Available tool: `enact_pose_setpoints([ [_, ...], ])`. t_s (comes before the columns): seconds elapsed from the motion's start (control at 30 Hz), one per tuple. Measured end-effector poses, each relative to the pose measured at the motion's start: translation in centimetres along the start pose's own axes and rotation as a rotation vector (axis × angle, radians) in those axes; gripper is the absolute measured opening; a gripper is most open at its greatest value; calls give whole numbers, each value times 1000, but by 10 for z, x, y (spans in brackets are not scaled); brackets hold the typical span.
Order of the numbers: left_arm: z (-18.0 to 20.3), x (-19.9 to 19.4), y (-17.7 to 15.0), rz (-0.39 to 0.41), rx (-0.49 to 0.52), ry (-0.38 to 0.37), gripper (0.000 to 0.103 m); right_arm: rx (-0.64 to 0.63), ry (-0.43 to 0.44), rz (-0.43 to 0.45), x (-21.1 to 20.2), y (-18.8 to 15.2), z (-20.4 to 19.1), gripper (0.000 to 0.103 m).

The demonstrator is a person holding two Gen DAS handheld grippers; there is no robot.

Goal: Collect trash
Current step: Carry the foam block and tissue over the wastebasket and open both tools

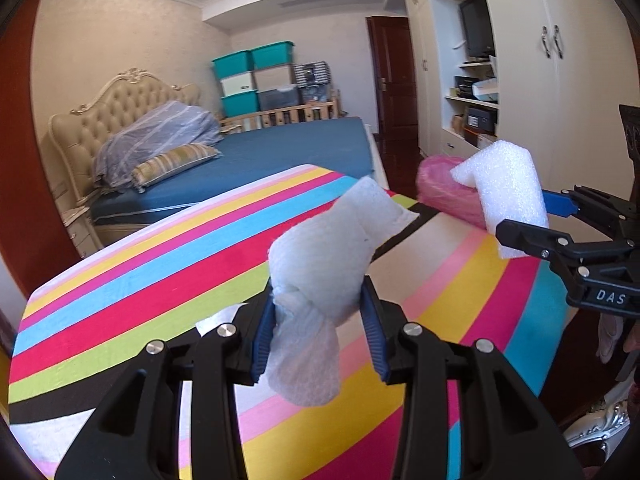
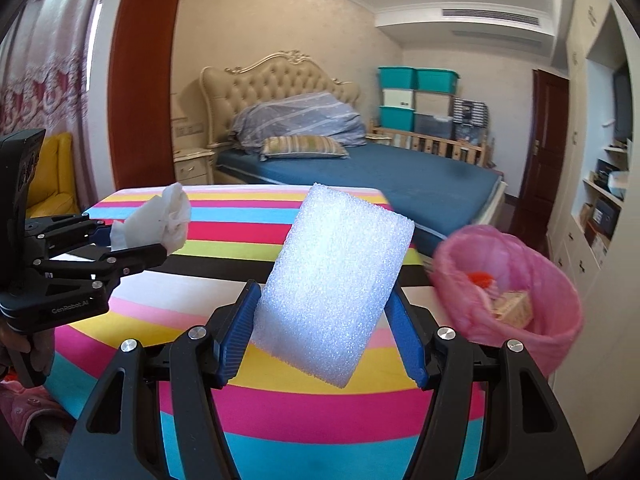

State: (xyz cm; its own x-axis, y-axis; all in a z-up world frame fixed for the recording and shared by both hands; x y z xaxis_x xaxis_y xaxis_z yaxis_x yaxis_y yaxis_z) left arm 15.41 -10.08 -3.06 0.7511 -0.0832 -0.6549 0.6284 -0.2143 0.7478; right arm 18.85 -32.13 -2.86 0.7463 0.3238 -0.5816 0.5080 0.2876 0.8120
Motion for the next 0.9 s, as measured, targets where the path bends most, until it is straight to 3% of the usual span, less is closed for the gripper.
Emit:
enact_pose_setpoints([
  [0.4, 69, 29, 52, -42, 68, -176, 40, 86, -145, 13, -17, -12, 79, 60],
  [0.7, 127, 56, 121, -14, 116, -321, 40, 135, -260, 22, -16, -6, 149, 60],
  [0.9, 148, 82, 165, -27, 101, -369, 41, 164, -300, 8, -2, -1, 185, 60],
])
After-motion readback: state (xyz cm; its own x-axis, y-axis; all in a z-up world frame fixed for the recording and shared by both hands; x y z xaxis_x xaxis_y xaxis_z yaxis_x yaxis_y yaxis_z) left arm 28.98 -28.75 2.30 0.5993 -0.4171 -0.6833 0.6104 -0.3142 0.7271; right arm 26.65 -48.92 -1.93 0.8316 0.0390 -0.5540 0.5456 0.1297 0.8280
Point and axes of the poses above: each gripper's, at about its wrist camera, not at the fingertips, and x roughly the way its jaws point, z to its right, y to its top, the point moved 3 cm from there along x, roughly the way its jaws point, and after that the axes turned 12 degrees about -z, right-handed, at the moved point
